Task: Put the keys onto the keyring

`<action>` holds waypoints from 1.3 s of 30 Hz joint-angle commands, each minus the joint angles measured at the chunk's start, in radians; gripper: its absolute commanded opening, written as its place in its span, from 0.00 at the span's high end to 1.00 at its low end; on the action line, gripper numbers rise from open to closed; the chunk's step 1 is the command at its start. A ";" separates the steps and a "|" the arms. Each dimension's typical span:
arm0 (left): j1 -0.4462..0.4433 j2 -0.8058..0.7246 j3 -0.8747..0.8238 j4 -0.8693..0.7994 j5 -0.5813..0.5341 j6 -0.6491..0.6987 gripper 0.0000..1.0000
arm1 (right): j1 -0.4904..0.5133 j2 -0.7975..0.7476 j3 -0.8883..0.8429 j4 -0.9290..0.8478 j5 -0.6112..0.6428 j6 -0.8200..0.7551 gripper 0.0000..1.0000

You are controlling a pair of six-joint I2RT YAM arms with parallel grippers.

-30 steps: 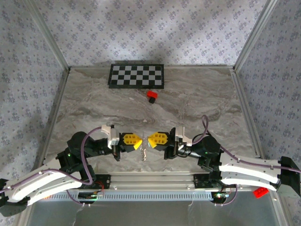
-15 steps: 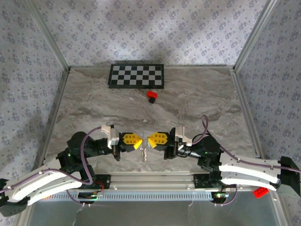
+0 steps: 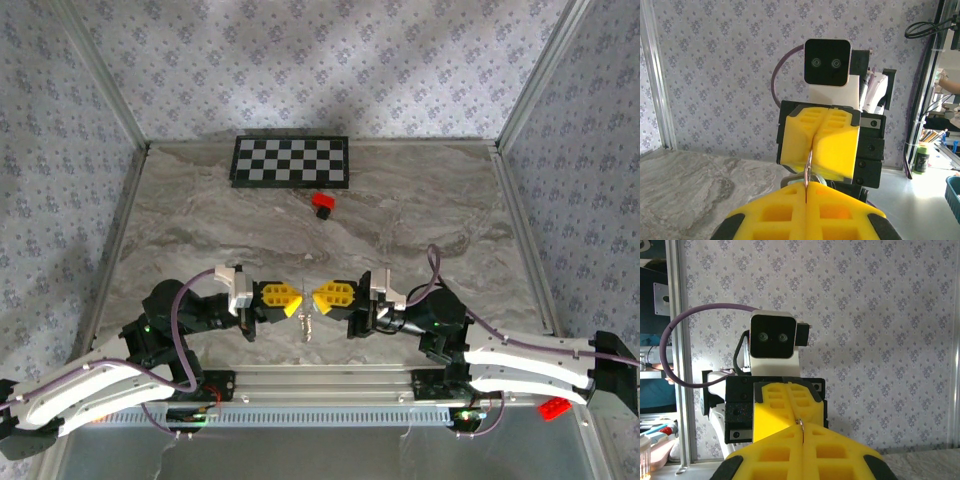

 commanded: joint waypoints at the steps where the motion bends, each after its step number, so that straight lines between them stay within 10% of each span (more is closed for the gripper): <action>1: -0.010 0.001 0.011 0.060 0.016 -0.010 1.00 | 0.001 0.006 0.005 0.020 0.008 -0.013 1.00; 39: -0.010 -0.017 0.050 -0.051 -0.007 0.027 1.00 | -0.011 0.020 0.029 -0.031 -0.058 -0.009 1.00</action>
